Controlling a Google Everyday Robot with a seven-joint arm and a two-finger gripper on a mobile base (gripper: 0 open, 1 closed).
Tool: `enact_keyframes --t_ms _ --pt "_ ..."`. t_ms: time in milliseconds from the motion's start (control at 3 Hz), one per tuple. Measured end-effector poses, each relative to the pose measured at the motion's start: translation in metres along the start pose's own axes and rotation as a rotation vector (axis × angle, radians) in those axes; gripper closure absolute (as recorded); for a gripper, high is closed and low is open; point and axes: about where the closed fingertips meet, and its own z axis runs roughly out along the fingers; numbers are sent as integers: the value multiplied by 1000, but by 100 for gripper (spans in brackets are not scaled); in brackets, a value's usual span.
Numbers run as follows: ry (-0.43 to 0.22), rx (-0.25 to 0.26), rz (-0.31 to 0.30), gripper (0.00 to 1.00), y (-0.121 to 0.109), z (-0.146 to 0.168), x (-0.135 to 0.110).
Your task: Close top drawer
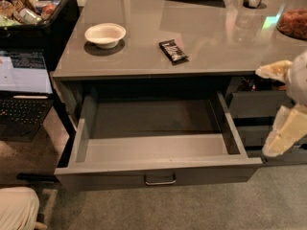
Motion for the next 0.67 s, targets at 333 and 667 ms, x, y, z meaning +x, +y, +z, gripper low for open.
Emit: enact_keyframes --t_ms 333,667 --pt "-130 -38 -25 0 28 33 12" --pt "-256 -62 -46 0 59 62 24"
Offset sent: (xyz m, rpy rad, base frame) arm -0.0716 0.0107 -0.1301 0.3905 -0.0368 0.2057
